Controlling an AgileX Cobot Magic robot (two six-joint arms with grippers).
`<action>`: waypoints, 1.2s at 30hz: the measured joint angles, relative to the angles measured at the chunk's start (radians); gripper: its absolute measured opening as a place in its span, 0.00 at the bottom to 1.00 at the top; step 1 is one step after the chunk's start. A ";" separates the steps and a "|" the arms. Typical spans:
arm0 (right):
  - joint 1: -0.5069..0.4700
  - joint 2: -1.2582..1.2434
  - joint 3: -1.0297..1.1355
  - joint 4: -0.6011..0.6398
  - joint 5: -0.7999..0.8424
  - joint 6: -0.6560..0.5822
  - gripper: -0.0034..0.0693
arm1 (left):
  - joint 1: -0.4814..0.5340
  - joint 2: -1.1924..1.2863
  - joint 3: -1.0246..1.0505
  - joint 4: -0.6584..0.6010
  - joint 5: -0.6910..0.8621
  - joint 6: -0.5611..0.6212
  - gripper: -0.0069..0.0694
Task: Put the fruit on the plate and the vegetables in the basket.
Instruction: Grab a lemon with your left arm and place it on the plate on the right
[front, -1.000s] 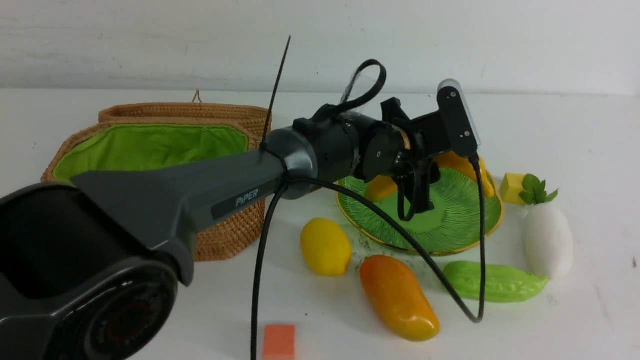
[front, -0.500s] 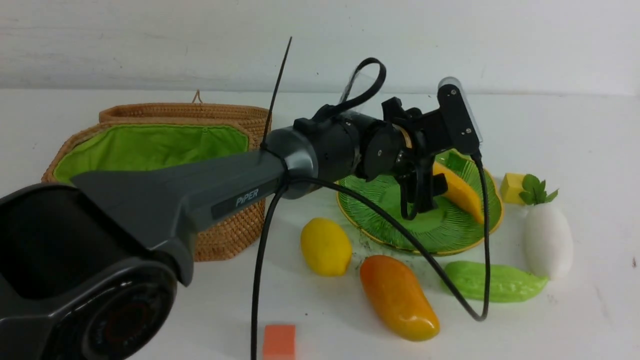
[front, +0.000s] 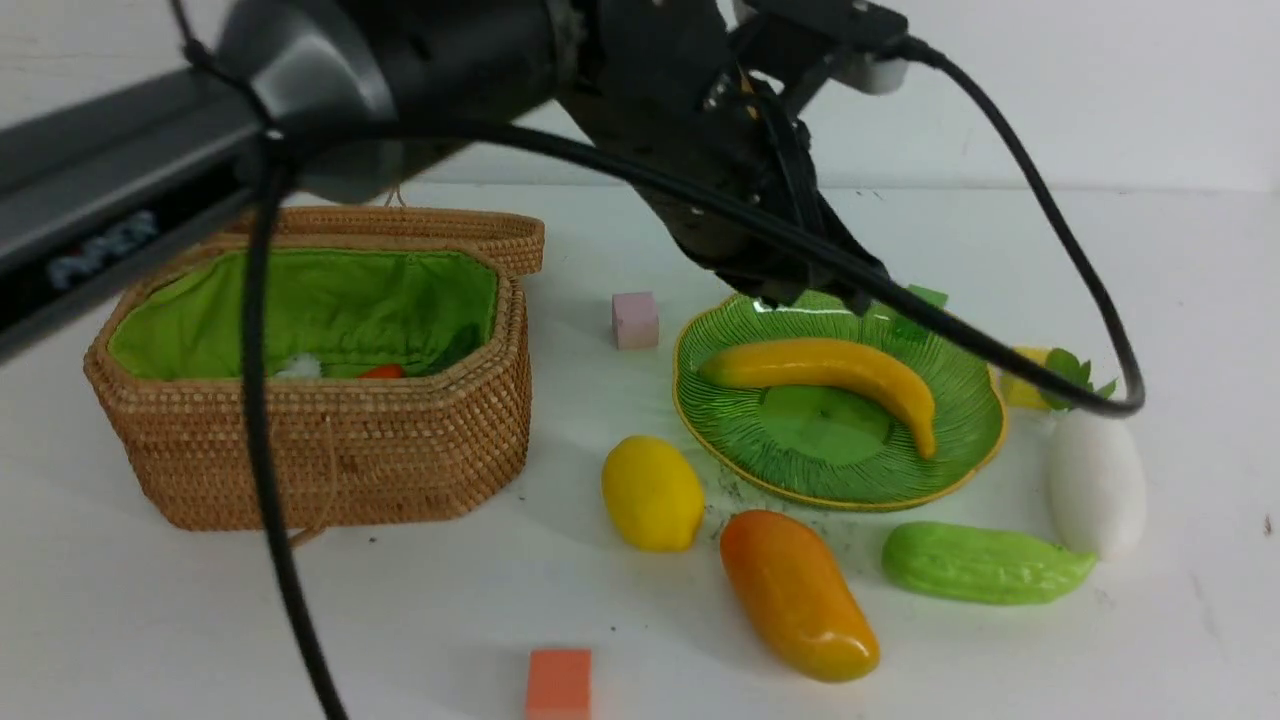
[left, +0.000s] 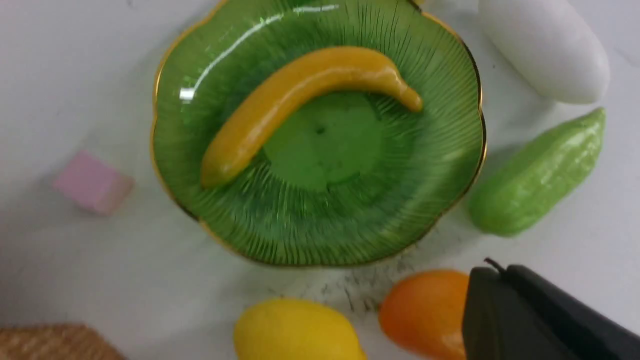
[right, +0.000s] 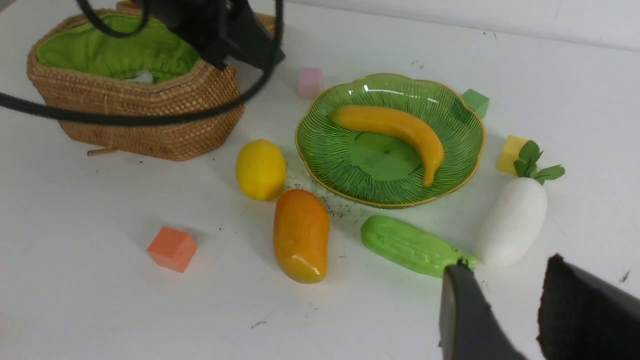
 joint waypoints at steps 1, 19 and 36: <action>0.000 0.000 0.000 0.002 0.001 -0.001 0.37 | 0.000 -0.005 -0.001 0.003 0.017 -0.012 0.07; 0.000 0.056 0.000 0.180 0.046 -0.042 0.37 | 0.000 -0.193 0.367 0.114 0.236 -0.275 0.07; 0.000 0.056 0.000 0.181 0.070 -0.109 0.37 | 0.000 0.087 0.356 0.177 -0.135 -0.589 0.95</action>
